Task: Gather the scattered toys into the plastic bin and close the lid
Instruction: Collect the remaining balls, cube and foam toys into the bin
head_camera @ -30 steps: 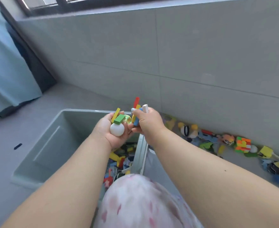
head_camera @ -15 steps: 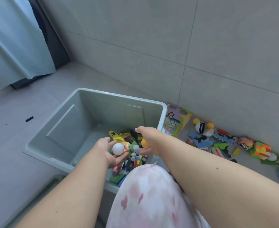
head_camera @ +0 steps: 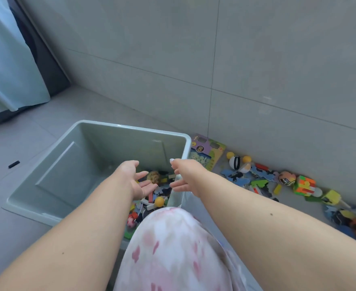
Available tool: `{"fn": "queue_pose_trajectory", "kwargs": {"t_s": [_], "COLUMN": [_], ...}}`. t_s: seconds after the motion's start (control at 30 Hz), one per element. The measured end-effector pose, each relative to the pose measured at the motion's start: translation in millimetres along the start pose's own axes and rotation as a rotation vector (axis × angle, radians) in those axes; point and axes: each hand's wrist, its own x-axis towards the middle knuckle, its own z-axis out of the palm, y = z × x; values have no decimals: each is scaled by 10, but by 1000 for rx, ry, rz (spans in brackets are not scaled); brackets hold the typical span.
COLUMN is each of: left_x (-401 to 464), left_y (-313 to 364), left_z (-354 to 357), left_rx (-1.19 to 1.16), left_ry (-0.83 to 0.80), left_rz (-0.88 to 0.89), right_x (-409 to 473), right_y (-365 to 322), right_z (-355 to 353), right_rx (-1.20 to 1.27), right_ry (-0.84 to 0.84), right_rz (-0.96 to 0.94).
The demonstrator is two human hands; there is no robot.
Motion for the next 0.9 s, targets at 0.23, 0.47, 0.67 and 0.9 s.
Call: {"fn": "queue_pose_trajectory", "kwargs": {"t_s": [0.23, 0.47, 0.67, 0.9], "left_x": [-399, -846, -1157, -1401], "left_y": [76, -69, -305, -700], "left_z": [711, 1478, 2043, 2482], "left_rx": [146, 363, 511, 583], "left_ry": [-116, -252, -338, -394], "left_rz": [95, 202, 244, 248], "right_x": [-219, -591, -785, -890], "right_y": [-77, -70, 62, 366], "right_z": [-631, -1293, -1811, -2355], "right_rx": [115, 235, 321, 400], "right_ry": [173, 291, 409, 470], "right_rz": [-52, -94, -86, -63]}}
